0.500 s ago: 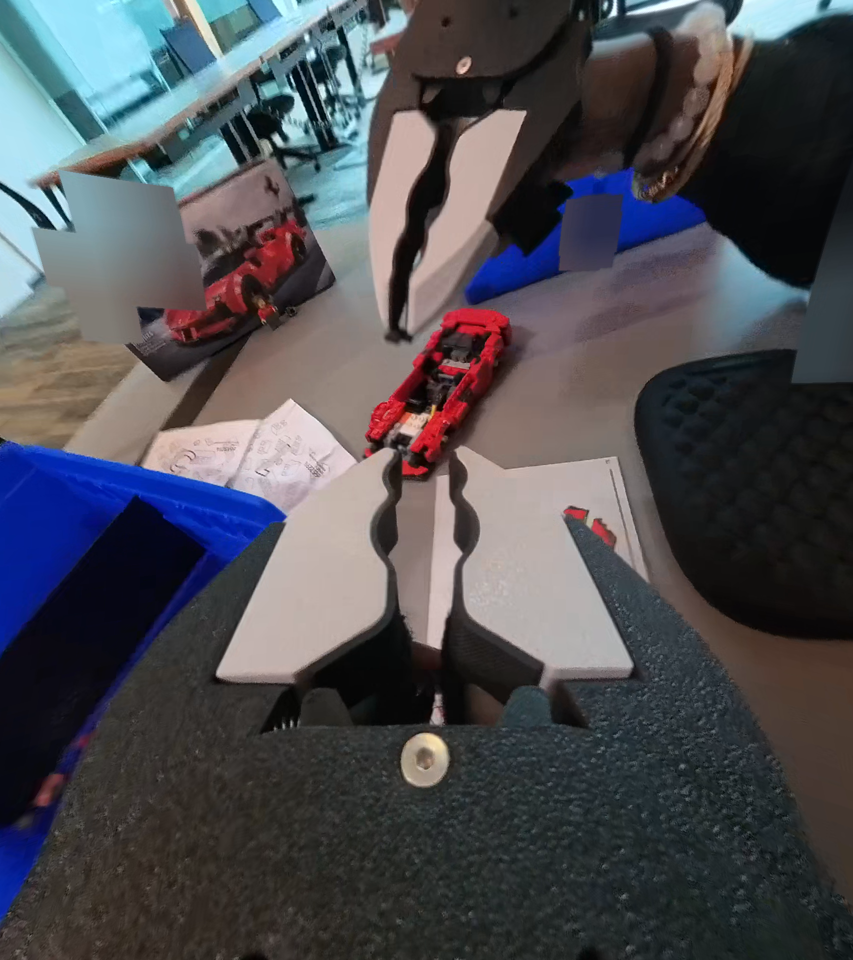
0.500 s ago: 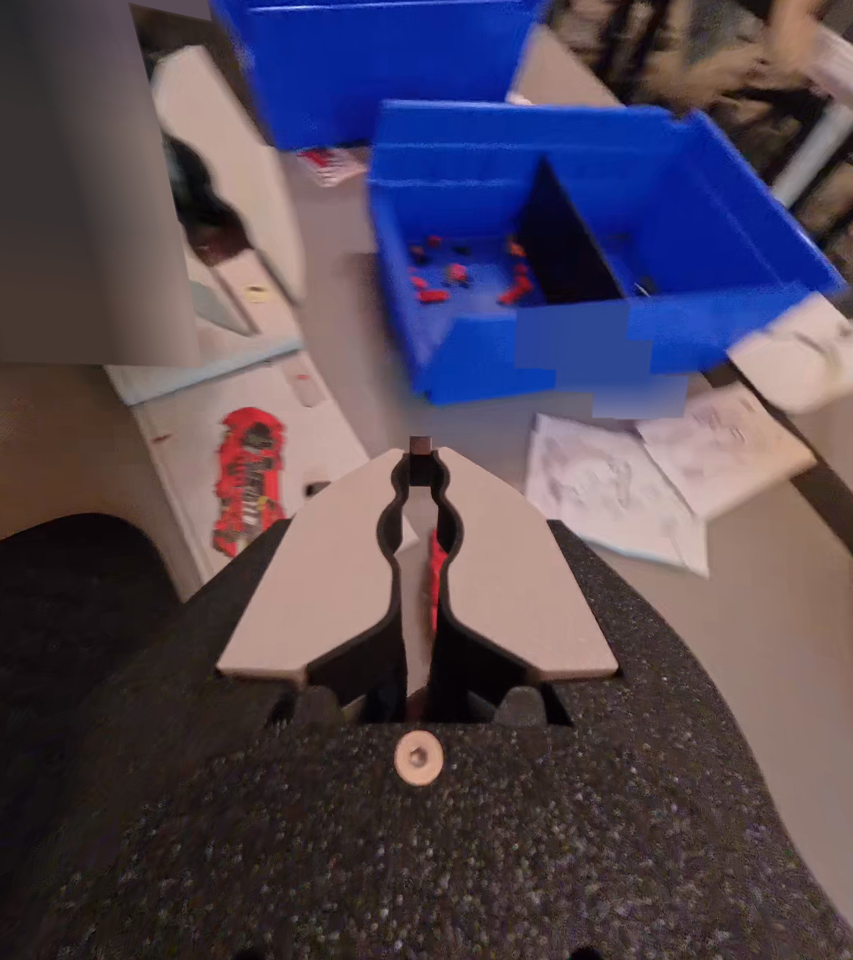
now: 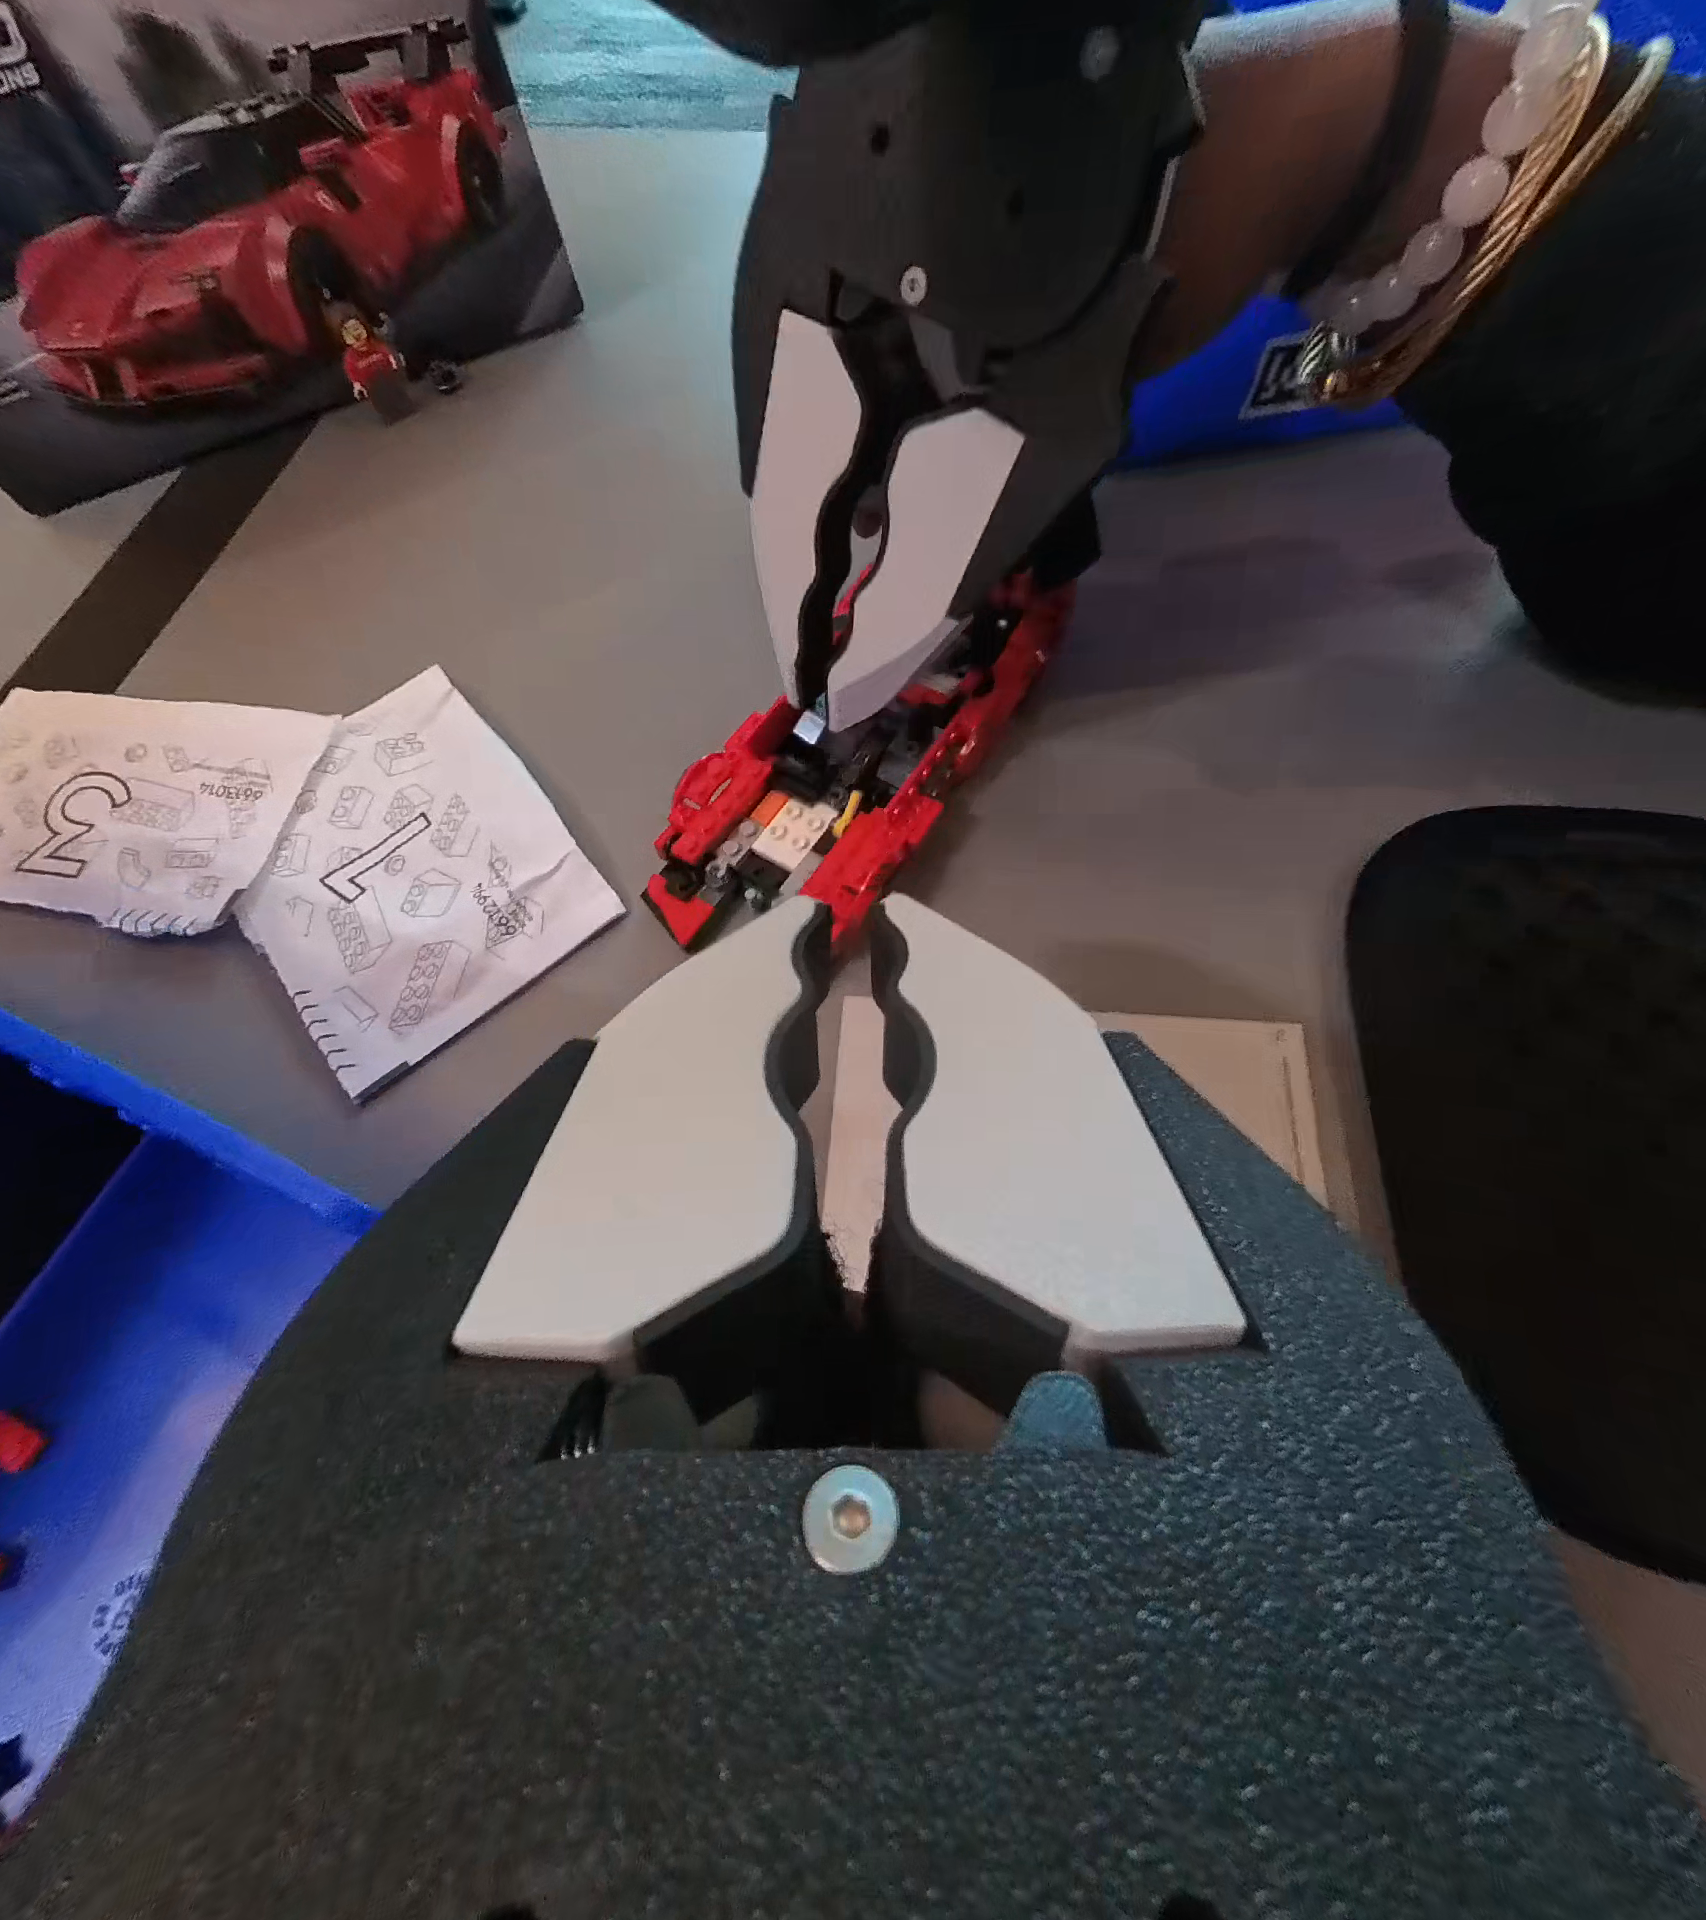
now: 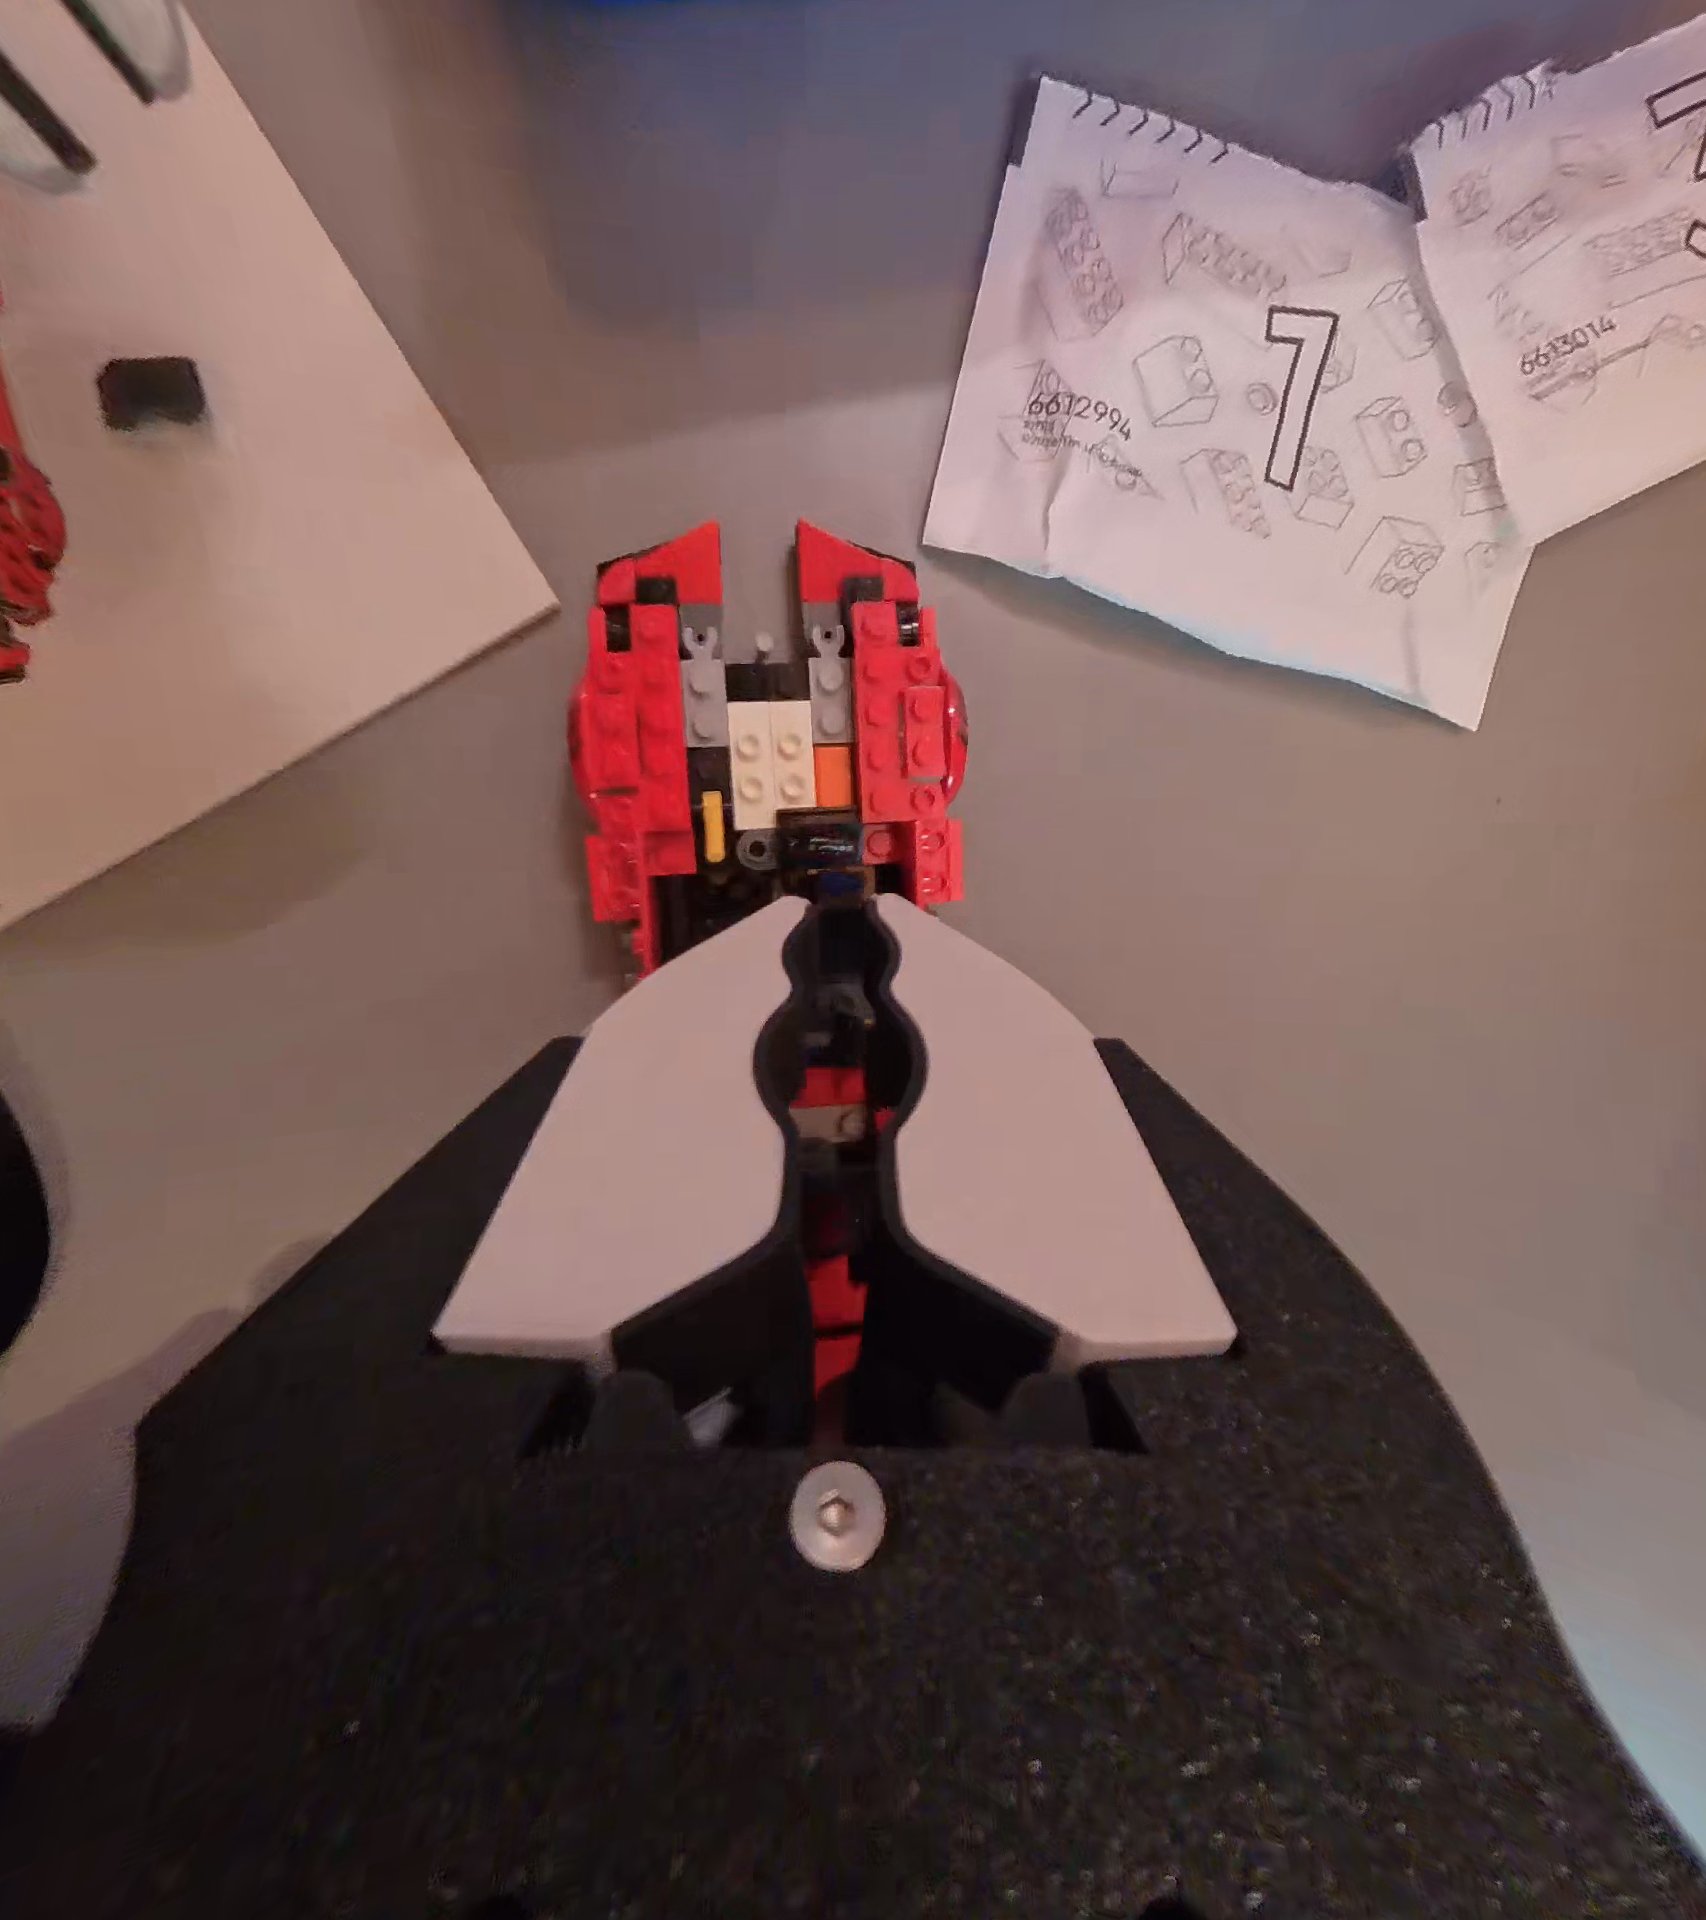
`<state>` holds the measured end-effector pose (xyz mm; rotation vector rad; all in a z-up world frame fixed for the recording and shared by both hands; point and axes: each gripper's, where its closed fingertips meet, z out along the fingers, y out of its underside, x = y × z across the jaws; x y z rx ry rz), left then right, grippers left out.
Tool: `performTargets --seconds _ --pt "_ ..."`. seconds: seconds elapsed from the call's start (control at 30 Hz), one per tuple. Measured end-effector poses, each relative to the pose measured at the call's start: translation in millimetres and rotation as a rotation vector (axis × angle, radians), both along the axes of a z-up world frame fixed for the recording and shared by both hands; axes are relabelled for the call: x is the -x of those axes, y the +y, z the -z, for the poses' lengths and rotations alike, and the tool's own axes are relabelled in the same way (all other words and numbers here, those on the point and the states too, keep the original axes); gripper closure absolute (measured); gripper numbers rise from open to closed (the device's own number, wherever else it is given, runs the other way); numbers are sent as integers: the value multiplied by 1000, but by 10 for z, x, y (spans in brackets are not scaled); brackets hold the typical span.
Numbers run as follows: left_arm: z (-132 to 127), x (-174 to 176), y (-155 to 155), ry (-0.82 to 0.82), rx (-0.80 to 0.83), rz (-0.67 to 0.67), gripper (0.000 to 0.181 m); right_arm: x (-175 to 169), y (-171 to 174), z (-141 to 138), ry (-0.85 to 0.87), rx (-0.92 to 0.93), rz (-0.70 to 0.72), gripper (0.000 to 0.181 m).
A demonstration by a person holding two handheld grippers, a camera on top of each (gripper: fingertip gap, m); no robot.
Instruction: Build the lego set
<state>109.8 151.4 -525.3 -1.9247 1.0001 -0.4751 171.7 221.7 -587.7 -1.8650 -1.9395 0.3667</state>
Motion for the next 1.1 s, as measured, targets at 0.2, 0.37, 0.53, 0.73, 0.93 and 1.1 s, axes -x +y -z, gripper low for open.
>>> performTargets --seconds 0.2,0.37,0.53,0.73,0.93,1.1 --pt "131 89 8 11 -16 2 175 37 70 17 29 -31 12 173" --pt "216 59 28 14 2 14 175 65 73 -3 56 -64 19 174" --pt "244 19 26 4 3 26 175 82 100 1 52 -96 20 174" --pt "269 5 10 11 5 41 175 94 102 8 41 -126 20 174" --pt "287 -7 -9 15 5 47 175 112 96 19 25 -142 15 173" --pt "273 -14 -20 9 2 52 175 118 102 19 19 -146 15 173"
